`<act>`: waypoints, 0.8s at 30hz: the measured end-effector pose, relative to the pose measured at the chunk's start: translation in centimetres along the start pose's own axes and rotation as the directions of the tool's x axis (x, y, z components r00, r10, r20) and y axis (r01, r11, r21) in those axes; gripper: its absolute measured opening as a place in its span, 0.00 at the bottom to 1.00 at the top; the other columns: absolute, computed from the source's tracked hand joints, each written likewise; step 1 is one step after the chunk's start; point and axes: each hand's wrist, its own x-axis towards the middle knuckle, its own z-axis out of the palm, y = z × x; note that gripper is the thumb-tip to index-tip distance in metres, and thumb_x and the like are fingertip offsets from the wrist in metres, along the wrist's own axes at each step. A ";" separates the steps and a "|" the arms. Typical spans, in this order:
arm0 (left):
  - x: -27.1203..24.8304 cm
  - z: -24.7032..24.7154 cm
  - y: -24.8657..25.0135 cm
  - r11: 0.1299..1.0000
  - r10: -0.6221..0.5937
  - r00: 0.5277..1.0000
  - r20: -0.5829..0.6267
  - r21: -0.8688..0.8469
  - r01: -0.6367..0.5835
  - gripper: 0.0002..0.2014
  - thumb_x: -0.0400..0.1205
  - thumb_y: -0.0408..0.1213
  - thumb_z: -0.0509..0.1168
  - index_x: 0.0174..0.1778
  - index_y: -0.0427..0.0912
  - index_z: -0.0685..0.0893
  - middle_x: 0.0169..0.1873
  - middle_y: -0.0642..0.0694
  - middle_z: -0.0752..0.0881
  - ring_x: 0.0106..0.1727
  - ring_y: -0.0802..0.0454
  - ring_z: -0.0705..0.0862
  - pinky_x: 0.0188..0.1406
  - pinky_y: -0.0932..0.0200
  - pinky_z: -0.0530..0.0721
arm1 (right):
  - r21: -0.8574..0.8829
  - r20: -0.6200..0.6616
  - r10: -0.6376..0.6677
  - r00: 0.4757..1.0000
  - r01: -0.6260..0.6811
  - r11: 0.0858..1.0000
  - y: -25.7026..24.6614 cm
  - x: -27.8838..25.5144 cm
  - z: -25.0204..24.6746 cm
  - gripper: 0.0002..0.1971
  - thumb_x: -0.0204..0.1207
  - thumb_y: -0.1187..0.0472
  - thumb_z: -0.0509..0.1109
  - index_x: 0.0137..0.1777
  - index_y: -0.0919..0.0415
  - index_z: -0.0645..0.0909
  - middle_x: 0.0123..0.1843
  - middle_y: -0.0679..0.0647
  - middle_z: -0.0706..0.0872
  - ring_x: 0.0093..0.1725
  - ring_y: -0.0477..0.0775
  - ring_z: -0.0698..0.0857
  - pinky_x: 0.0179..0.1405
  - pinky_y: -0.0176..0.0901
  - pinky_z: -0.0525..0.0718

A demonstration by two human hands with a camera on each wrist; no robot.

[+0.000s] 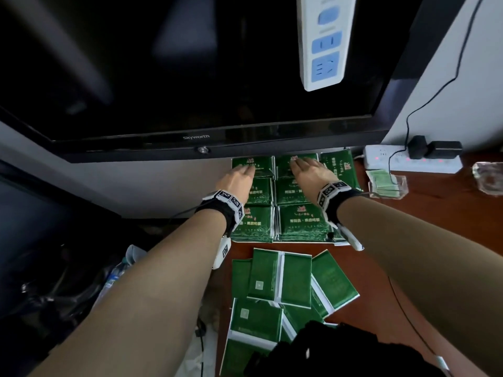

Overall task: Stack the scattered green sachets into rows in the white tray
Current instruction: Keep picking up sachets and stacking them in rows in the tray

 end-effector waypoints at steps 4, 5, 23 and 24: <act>1.6 1.2 -0.4 0.999 -0.004 1.000 0.001 0.032 0.004 0.35 0.81 0.21 0.58 0.85 0.41 0.60 0.84 0.46 0.62 0.84 0.45 0.63 0.80 0.46 0.68 | -0.014 0.030 0.004 1.000 -0.004 1.000 0.6 1.7 0.9 0.34 0.81 0.72 0.61 0.85 0.69 0.53 0.85 0.66 0.60 0.84 0.67 0.59 0.84 0.57 0.61; 1.8 1.4 -0.4 0.999 0.002 1.000 0.001 0.050 -0.002 0.34 0.81 0.22 0.58 0.85 0.41 0.60 0.84 0.47 0.62 0.83 0.45 0.63 0.80 0.45 0.68 | -0.014 0.042 0.005 0.999 -0.004 1.000 0.7 1.8 1.1 0.33 0.81 0.72 0.60 0.86 0.68 0.54 0.85 0.65 0.60 0.84 0.66 0.60 0.84 0.56 0.61; 5.1 2.8 -1.1 0.988 -0.049 0.999 0.016 0.151 0.046 0.32 0.83 0.27 0.58 0.86 0.39 0.58 0.83 0.41 0.64 0.82 0.42 0.65 0.81 0.45 0.64 | -0.009 0.030 0.029 0.999 -0.028 1.000 1.6 2.8 2.0 0.34 0.81 0.72 0.63 0.86 0.66 0.55 0.85 0.62 0.61 0.84 0.65 0.60 0.82 0.54 0.62; 5.2 3.1 -1.2 0.986 -0.063 0.998 0.018 0.154 0.060 0.32 0.83 0.28 0.58 0.86 0.38 0.58 0.83 0.41 0.64 0.82 0.42 0.65 0.82 0.45 0.64 | -0.006 0.026 0.029 0.999 -0.029 1.000 1.6 2.9 2.0 0.34 0.81 0.72 0.63 0.86 0.66 0.55 0.85 0.62 0.61 0.84 0.65 0.60 0.82 0.55 0.62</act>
